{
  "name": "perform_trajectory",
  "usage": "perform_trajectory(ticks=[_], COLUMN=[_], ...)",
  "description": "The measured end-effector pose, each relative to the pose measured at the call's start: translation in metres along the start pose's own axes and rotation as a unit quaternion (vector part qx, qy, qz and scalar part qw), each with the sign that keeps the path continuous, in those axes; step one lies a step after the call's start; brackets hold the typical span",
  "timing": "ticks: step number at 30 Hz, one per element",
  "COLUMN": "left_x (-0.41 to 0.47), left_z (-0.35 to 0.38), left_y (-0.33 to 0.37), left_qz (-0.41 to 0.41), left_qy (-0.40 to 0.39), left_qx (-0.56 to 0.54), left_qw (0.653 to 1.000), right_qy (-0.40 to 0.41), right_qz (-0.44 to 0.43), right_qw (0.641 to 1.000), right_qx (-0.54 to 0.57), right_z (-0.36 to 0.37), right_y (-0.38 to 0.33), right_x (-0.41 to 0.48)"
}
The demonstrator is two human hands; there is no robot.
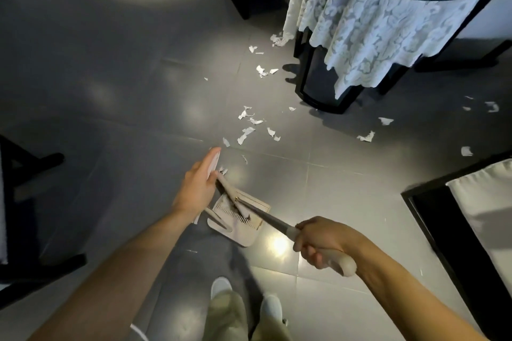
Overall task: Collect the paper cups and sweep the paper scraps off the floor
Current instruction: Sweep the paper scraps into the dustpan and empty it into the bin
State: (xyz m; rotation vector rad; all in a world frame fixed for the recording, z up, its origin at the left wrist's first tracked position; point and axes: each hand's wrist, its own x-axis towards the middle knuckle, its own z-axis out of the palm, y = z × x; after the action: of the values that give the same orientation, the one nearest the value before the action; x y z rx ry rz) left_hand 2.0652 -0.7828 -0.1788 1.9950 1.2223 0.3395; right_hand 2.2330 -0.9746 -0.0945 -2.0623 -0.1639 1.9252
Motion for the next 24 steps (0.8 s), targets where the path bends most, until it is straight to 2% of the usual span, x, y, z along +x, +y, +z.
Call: perform_trajectory(ticks=[3,8,15,19,24], left_x=[-0.004,-0.015,0.000,0.019,0.046], left_z=[-0.020,-0.066,-0.118,-0.122,-0.112], left_y=[-0.013,-0.033,-0.052,-0.058,-0.057], left_qz=[-0.012,-0.033,-0.074,-0.079,-0.068], left_qy=[0.004,0.021,0.017,0.004,0.020], left_qx=[-0.025,-0.037,-0.015,0.011,0.032], left_qw=[1.000,0.999,0.997,0.997,0.997], right_qy=[0.010,0.084,0.190,0.232,0.229], right_qz=[-0.020,-0.085,-0.181,-0.182,-0.156], right_qw=[1.000,0.991,0.955,0.949,0.954], right_qx=[-0.016,-0.064,-0.142,-0.110,-0.118], right_z=[0.018,0.045,0.039,0.014,-0.041], right_y=[-0.023,-0.067,-0.108,-0.135,-0.178], right_x=[-0.008,0.010,0.080,0.119,0.161])
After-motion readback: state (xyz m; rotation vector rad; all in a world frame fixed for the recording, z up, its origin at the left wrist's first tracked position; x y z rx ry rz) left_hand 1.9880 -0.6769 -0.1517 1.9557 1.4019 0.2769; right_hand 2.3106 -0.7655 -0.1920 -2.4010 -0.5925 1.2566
